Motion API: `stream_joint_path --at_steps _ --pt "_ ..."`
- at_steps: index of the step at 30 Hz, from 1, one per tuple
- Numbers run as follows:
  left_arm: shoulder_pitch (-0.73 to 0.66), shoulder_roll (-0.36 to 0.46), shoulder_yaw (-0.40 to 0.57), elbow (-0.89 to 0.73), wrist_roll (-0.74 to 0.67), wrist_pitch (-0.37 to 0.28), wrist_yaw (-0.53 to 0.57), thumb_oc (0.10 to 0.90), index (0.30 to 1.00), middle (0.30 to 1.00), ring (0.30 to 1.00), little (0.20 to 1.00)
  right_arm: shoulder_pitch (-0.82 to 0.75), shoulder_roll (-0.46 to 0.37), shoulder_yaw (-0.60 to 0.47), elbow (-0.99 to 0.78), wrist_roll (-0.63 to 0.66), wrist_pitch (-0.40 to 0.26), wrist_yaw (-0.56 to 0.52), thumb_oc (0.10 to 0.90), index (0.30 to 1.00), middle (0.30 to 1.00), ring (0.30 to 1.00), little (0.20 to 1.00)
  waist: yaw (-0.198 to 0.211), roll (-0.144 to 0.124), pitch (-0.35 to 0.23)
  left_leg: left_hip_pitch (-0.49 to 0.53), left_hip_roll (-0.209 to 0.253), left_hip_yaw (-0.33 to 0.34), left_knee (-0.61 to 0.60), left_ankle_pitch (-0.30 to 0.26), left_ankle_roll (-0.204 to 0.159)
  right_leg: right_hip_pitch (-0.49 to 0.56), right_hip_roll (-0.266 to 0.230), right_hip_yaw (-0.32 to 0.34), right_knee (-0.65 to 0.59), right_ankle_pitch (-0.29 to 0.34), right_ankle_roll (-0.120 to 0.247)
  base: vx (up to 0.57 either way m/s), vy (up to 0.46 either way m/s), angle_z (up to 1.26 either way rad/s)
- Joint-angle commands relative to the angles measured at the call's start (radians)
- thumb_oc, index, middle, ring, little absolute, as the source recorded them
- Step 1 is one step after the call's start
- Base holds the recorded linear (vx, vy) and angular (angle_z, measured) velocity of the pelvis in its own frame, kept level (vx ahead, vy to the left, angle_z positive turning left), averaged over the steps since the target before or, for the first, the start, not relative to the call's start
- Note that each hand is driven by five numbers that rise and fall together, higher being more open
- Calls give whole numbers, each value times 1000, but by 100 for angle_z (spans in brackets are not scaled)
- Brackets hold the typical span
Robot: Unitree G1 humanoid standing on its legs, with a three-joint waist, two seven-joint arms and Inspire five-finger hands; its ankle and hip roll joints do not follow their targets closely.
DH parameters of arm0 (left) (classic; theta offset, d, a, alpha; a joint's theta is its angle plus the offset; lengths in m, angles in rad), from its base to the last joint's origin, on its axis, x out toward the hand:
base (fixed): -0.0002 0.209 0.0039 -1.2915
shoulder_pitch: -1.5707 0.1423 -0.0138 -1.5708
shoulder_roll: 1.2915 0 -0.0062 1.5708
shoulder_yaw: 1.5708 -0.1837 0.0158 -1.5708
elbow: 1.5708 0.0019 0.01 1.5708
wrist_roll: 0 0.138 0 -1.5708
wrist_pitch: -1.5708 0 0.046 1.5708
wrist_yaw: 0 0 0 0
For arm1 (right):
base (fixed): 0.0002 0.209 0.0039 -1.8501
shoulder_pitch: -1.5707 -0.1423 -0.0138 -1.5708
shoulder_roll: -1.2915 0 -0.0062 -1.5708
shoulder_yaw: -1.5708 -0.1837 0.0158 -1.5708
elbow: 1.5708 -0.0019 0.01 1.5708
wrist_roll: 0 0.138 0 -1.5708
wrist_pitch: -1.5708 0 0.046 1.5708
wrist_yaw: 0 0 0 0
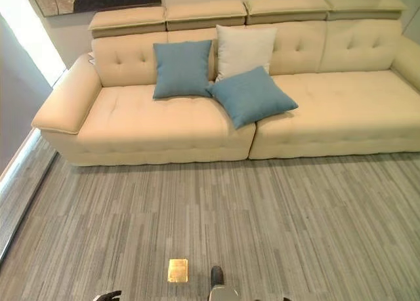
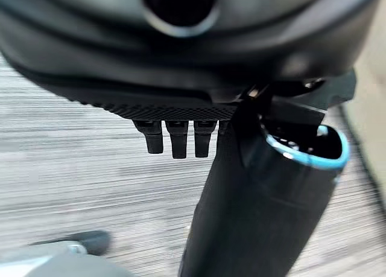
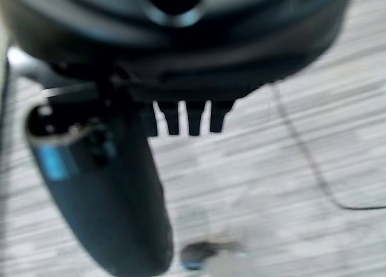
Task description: Pick up all the scattered cushions and arrange them neatly on the sofa.
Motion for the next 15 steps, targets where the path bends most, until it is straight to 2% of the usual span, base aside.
stream_joint_path --at_steps 1,2,3,5,6,8,9,10,12,13,14,15 --pt "-37 73 -39 -99 -23 -36 34 800 900 900 900 900 -34 -65 60 -15 -4 -27 -39 800 900 900 900 900 36 -55 45 -135 -7 39 220 182 42 20 -3 83 70 -22 42 257 -399 -23" --pt "-42 74 -43 -109 -32 -38 38 800 900 900 900 900 -36 -74 68 -21 -15 -27 -43 800 900 900 900 900 42 -66 46 -174 18 71 234 181 48 34 -4 80 70 -33 35 224 -280 -27" --pt "-42 74 -43 -109 -32 -38 38 800 900 900 900 900 -36 -74 68 -21 -15 -27 -43 800 900 900 900 900 44 -63 47 -175 21 71 240 177 48 33 -1 81 72 -35 35 202 -126 -2" --pt "-39 71 -49 -156 -58 -44 33 800 900 900 900 900 -43 -90 79 -38 -28 -30 -54 800 900 900 900 900 64 -67 43 -226 78 128 139 167 61 79 10 78 59 -71 29 327 -79 18" --pt "-35 69 -54 -167 -64 -48 33 800 900 900 900 900 -53 -94 87 -45 -33 -34 -57 800 900 900 900 900 78 -68 39 -250 74 128 61 146 74 95 14 81 49 -80 31 413 -16 14" --pt "-26 68 -62 -180 -77 -53 32 800 900 900 900 900 -68 -104 104 -56 -47 -37 -63 800 900 900 900 900 101 -52 46 -264 61 118 -126 139 70 132 27 91 39 -114 47 389 61 -6" --pt "-22 68 -63 -182 -83 -51 31 800 900 900 900 900 -67 -105 109 -60 -52 -38 -66 800 900 900 900 900 109 -43 49 -278 60 113 -216 158 63 154 32 93 34 -130 51 479 141 -8" --pt "-20 65 -63 -176 -84 -51 27 800 900 900 900 900 -63 -101 119 -72 -62 -39 -69 800 900 900 900 900 124 -22 55 -322 71 109 -330 224 52 191 42 99 27 -148 57 361 107 -10" --pt "-19 65 -63 -168 -79 -51 29 800 900 900 900 900 -64 -97 127 -77 -68 -38 -71 800 900 900 900 900 132 -24 65 -346 60 129 -377 239 51 224 39 105 20 -161 60 390 125 -13" --pt "0 62 -50 -153 -73 -49 25 800 900 900 900 900 -61 -87 131 -78 -89 -34 -70 800 900 900 900 900 149 -14 53 -351 54 131 -432 244 52 262 46 133 12 -185 72 407 139 -13" --pt "1 62 -50 -154 -73 -49 25 800 900 900 900 900 -60 -86 131 -79 -89 -34 -70 800 900 900 900 900 151 -16 55 -345 53 133 -436 245 52 266 44 135 12 -186 72 537 223 -19" --pt "16 62 -37 -121 -55 -44 25 800 900 900 900 900 -62 -72 134 -81 -104 -33 -68 800 900 900 900 900 162 -15 34 -357 35 112 -390 251 59 302 38 160 5 -198 83 282 120 -32"
